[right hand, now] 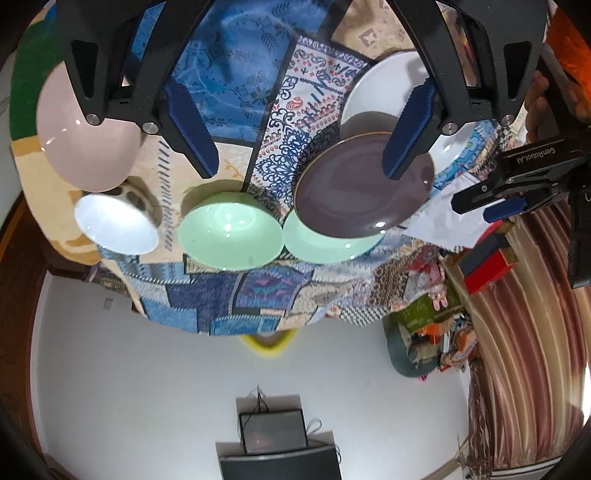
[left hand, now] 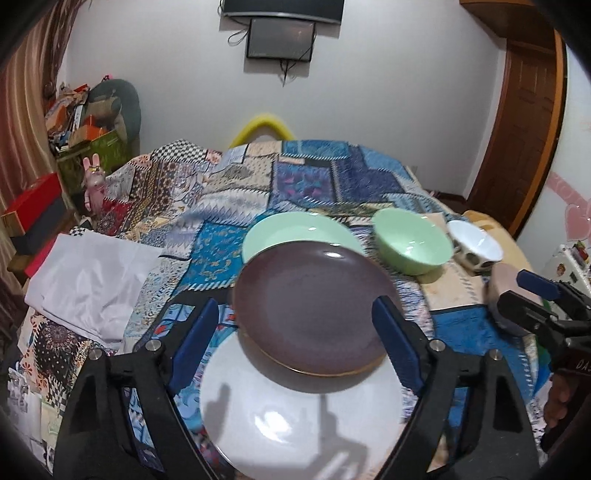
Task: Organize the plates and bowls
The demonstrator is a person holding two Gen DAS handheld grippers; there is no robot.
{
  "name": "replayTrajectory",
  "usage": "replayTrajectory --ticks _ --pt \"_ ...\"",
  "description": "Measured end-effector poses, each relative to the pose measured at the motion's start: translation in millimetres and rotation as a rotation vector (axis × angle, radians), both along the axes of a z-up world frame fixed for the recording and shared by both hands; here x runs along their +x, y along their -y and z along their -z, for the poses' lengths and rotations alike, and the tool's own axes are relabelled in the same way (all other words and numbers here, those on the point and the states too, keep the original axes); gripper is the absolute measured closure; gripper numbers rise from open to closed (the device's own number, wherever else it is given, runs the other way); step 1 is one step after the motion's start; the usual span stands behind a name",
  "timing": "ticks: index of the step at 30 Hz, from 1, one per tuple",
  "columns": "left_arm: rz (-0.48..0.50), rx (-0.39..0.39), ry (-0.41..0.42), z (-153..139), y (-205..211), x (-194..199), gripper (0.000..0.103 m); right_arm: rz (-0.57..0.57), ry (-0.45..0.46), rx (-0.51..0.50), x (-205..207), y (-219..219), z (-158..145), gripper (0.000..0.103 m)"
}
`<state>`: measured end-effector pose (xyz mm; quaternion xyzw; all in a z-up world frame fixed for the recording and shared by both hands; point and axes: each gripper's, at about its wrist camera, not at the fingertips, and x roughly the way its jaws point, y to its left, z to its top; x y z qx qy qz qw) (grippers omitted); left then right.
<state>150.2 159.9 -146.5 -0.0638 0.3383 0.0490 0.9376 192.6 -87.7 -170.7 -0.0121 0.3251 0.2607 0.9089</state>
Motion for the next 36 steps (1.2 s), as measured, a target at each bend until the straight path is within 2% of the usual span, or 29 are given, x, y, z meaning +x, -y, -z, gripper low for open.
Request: replayTrajectory --ticks 4,6,11,16,26,28,32,36 --pt "-0.001 0.026 -0.040 16.6 -14.5 16.6 0.019 -0.011 -0.047 -0.030 15.9 -11.0 12.8 0.029" --pt "0.000 0.023 -0.061 24.5 -23.4 24.9 0.019 -0.011 -0.074 -0.044 25.9 -18.0 19.8 0.031" --pt "0.005 -0.028 -0.111 42.7 -44.8 43.9 0.022 -0.021 -0.126 -0.062 43.1 -30.7 35.8 0.039" --pt "0.023 -0.120 -0.149 58.0 -63.9 61.0 0.022 -0.032 -0.172 -0.093 55.9 -41.9 51.9 0.048" --pt "0.031 -0.100 -0.188 70.4 -70.8 81.5 0.020 -0.057 -0.244 -0.089 71.4 -52.9 69.5 0.063" --pt "0.035 -0.091 -0.191 71.6 -69.0 82.9 0.024 -0.064 -0.262 -0.082 74.8 -54.7 71.8 0.067" --pt "0.047 -0.059 -0.214 74.4 -65.1 86.2 0.042 -0.072 -0.285 -0.060 78.7 -56.3 74.4 0.069" --pt "0.067 -0.079 -0.247 79.0 -64.3 88.9 0.060 -0.085 -0.299 -0.040 80.7 -58.3 76.1 0.074"
